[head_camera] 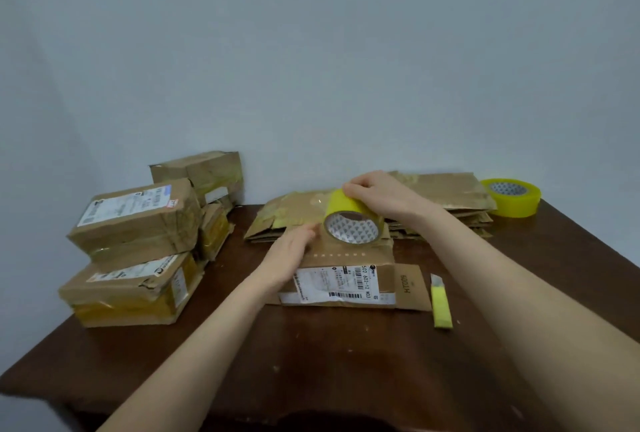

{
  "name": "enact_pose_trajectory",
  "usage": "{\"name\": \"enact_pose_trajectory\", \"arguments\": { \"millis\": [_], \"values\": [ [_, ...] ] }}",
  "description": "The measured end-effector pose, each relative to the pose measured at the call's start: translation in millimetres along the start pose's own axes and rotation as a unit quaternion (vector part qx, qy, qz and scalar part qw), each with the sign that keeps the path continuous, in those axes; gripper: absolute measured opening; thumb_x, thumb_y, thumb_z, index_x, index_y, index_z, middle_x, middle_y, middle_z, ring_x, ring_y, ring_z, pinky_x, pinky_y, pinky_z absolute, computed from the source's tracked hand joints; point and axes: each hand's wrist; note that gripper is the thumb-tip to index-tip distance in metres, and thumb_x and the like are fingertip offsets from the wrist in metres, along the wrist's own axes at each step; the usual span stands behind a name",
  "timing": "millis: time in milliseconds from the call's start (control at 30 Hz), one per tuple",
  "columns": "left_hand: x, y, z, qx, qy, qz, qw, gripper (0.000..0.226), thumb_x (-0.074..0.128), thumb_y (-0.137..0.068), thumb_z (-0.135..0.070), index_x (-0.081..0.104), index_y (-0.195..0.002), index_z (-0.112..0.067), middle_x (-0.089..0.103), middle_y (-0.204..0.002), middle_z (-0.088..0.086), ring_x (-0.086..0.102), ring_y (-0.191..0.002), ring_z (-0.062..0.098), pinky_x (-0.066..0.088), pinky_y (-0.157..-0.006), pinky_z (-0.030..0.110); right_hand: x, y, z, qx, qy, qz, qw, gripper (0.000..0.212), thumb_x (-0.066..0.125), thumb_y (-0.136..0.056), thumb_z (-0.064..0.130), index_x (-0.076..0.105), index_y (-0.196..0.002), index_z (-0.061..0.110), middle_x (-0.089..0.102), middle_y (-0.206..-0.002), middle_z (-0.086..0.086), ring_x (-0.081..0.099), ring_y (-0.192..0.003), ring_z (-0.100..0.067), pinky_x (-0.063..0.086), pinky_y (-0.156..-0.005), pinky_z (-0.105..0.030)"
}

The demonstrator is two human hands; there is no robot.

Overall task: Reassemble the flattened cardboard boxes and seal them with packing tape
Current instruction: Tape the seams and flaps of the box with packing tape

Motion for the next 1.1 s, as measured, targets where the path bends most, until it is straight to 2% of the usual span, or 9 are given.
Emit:
{"name": "enact_pose_trajectory", "arguments": {
  "millis": [100,200,267,367,500,633,833,1000,1100],
  "values": [
    [-4,-7,-11,-0.081,0.265,-0.085,0.957,0.047,0.034,-0.100,-0.042,0.058,-0.117,-0.006,0.066,-0.111,0.007,0.062,-0.107,0.020,0.043,-0.098,0.029,10,-14,-1,0.011,0.025,0.022,0.999,0.038,0.046,-0.099,0.026,0.041,-0.063,0.015,0.036,-0.060,-0.003,0.034,-0.053,-0.014,0.027,-0.048,-0.024],
    [-5,-18,-20,-0.081,0.264,-0.121,0.953,0.043,0.048,-0.095,-0.046,0.064,-0.082,-0.008,0.067,-0.079,0.003,0.066,-0.081,0.019,0.050,-0.084,0.028,14,-22,0,0.012,0.049,0.028,0.998,0.039,0.046,-0.099,0.030,0.044,-0.063,0.015,0.041,-0.060,-0.001,0.037,-0.053,-0.013,0.028,-0.050,-0.026],
    [-3,-23,-26,-0.069,0.240,-0.143,0.958,0.034,0.059,-0.092,-0.034,0.060,-0.070,-0.008,0.061,-0.070,0.002,0.059,-0.068,0.013,0.050,-0.067,0.016,16,-24,3,-0.001,0.066,0.028,0.997,0.038,0.047,-0.099,0.033,0.049,-0.065,0.015,0.047,-0.063,-0.001,0.043,-0.057,-0.013,0.031,-0.051,-0.025],
    [-3,-28,-25,-0.064,0.162,-0.191,0.966,0.024,0.064,-0.089,-0.019,0.055,-0.070,-0.008,0.056,-0.064,0.001,0.055,-0.058,0.009,0.039,-0.047,0.010,11,-17,-2,0.000,0.016,0.050,0.999,0.029,0.055,-0.094,0.041,0.059,-0.102,0.014,0.060,-0.088,0.002,0.057,-0.076,-0.009,0.042,-0.060,-0.017],
    [-4,-28,-17,-0.086,0.109,-0.219,0.966,0.030,0.060,-0.090,-0.023,0.051,-0.063,-0.014,0.058,-0.059,-0.003,0.057,-0.054,0.005,0.037,-0.053,0.024,6,-3,-35,0.017,-0.056,0.061,0.996,0.053,0.079,-0.076,0.032,0.050,-0.119,0.023,0.062,-0.112,0.000,0.061,-0.103,-0.015,0.050,-0.089,-0.032],
    [1,-22,-14,-0.076,-0.006,-0.231,0.970,0.029,0.053,-0.092,-0.019,0.049,-0.064,-0.010,0.056,-0.059,-0.004,0.049,-0.046,-0.005,0.033,-0.053,0.021,12,-4,-45,-0.010,-0.098,-0.003,0.995,0.044,0.081,-0.073,0.032,0.058,-0.111,0.026,0.067,-0.103,-0.013,0.064,-0.097,-0.025,0.049,-0.089,-0.038],
    [-9,-18,-4,-0.097,0.000,-0.259,0.961,0.032,0.049,-0.087,-0.010,0.041,-0.056,-0.016,0.056,-0.060,-0.005,0.058,-0.068,0.017,0.039,-0.062,0.029,3,-12,-36,-0.057,0.030,-0.013,0.998,0.050,0.065,-0.082,0.053,0.062,-0.126,0.030,0.061,-0.127,0.008,0.052,-0.116,-0.009,0.042,-0.096,-0.027],
    [-17,-16,4,-0.100,-0.035,-0.288,0.952,0.035,0.051,-0.087,-0.011,0.034,-0.057,-0.016,0.040,-0.060,-0.001,0.038,-0.062,0.016,0.029,-0.057,0.033,7,-19,-17,-0.052,0.107,0.004,0.993,0.062,0.061,-0.074,0.067,0.060,-0.127,0.035,0.062,-0.128,0.008,0.061,-0.107,-0.012,0.048,-0.097,-0.036],
    [-24,-16,14,-0.120,-0.048,-0.308,0.943,0.033,0.050,-0.090,-0.012,0.036,-0.060,-0.014,0.040,-0.062,0.002,0.038,-0.061,0.017,0.029,-0.055,0.033,4,-20,-11,-0.050,0.200,0.008,0.978,0.057,0.059,-0.078,0.067,0.057,-0.129,0.042,0.058,-0.134,0.007,0.053,-0.121,-0.017,0.045,-0.095,-0.035]
  ]
}}
Point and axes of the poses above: each hand's wrist, its own y-axis away from the middle knuckle, its own x-axis out of the palm, z = x × y
